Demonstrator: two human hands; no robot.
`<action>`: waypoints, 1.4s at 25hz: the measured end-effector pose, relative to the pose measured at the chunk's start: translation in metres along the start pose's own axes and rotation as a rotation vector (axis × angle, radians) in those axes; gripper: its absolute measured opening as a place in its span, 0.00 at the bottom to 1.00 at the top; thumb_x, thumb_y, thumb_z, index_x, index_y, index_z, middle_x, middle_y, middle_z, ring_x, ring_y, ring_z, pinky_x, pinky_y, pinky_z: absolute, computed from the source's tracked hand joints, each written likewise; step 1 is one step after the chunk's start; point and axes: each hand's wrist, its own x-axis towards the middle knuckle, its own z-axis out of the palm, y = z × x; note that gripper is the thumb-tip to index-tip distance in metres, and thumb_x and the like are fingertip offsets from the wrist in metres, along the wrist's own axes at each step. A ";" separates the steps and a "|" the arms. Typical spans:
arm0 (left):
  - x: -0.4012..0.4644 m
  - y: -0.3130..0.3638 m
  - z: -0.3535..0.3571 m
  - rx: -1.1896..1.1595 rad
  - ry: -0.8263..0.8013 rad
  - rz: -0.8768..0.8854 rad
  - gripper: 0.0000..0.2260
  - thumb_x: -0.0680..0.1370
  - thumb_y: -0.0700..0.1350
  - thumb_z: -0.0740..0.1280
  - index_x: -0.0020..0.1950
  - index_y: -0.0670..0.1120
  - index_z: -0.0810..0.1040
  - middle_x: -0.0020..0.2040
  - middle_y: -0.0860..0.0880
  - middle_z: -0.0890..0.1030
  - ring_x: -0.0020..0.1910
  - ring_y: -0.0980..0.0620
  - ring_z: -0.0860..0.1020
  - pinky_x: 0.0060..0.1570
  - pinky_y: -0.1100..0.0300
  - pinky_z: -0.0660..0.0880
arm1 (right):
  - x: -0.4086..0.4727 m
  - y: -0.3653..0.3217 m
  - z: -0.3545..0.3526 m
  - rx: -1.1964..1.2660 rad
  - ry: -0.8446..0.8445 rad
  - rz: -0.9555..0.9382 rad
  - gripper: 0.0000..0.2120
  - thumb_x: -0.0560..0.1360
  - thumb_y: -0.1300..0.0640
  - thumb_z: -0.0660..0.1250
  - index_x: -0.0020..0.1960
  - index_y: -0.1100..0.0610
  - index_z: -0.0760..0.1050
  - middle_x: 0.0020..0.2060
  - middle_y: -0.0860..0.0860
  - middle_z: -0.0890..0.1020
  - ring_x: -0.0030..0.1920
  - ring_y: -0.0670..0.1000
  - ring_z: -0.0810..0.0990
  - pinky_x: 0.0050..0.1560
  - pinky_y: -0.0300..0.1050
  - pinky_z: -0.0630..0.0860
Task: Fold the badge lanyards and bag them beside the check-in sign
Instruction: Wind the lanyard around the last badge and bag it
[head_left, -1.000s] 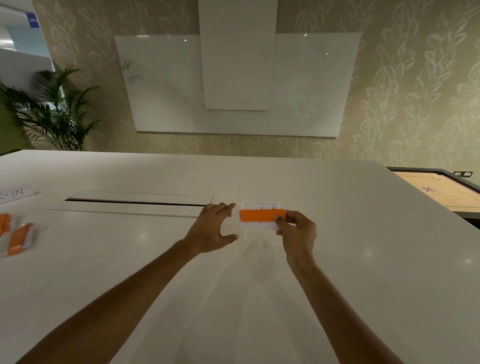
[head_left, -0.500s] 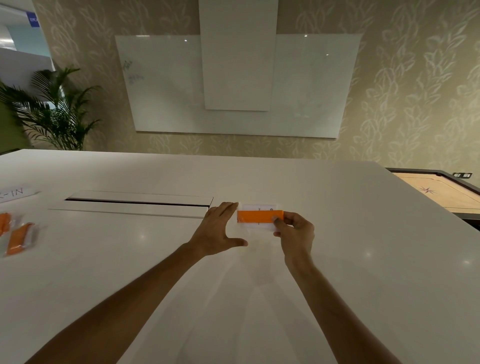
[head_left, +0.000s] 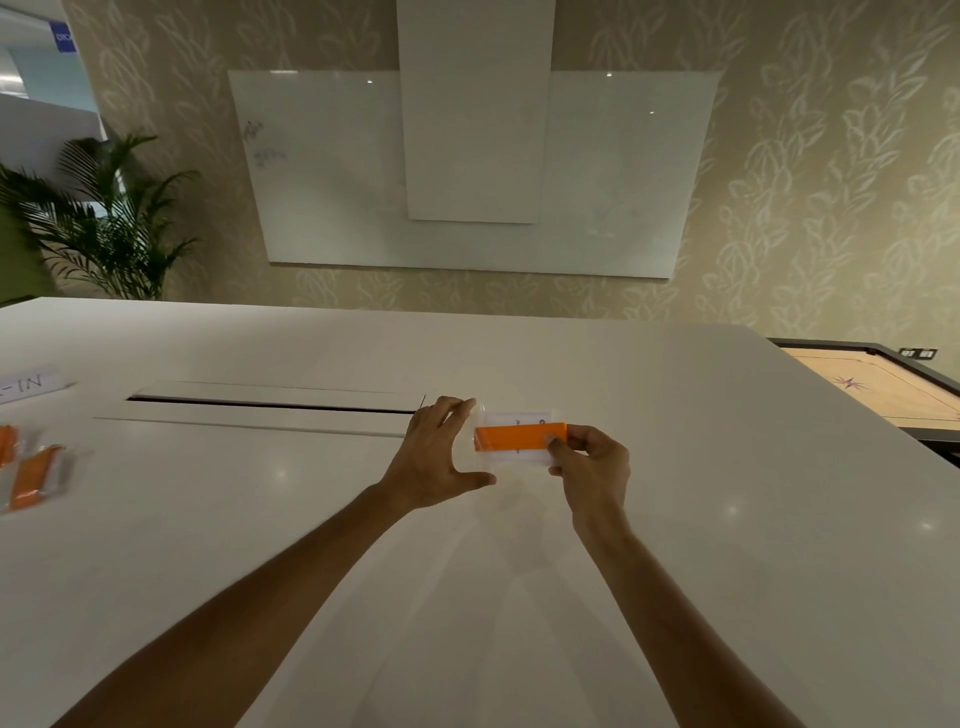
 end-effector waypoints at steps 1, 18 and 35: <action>0.000 0.000 -0.001 0.021 0.006 0.015 0.45 0.63 0.65 0.73 0.72 0.45 0.62 0.66 0.47 0.67 0.64 0.48 0.66 0.66 0.46 0.67 | 0.000 0.000 0.000 -0.025 -0.003 -0.005 0.04 0.70 0.60 0.73 0.44 0.54 0.82 0.36 0.50 0.84 0.30 0.48 0.81 0.30 0.39 0.78; 0.011 0.020 0.005 0.267 0.029 0.187 0.44 0.63 0.67 0.71 0.72 0.45 0.63 0.68 0.44 0.69 0.68 0.44 0.67 0.72 0.40 0.50 | -0.015 -0.013 0.013 -0.115 -0.048 -0.033 0.06 0.68 0.59 0.72 0.41 0.48 0.81 0.33 0.43 0.83 0.36 0.43 0.81 0.36 0.36 0.73; -0.004 0.047 0.014 0.240 0.277 0.262 0.40 0.67 0.71 0.62 0.68 0.43 0.67 0.62 0.46 0.74 0.63 0.50 0.70 0.69 0.42 0.62 | -0.031 -0.019 0.016 0.009 -0.210 0.079 0.06 0.66 0.62 0.74 0.41 0.53 0.85 0.38 0.51 0.86 0.42 0.54 0.84 0.43 0.51 0.83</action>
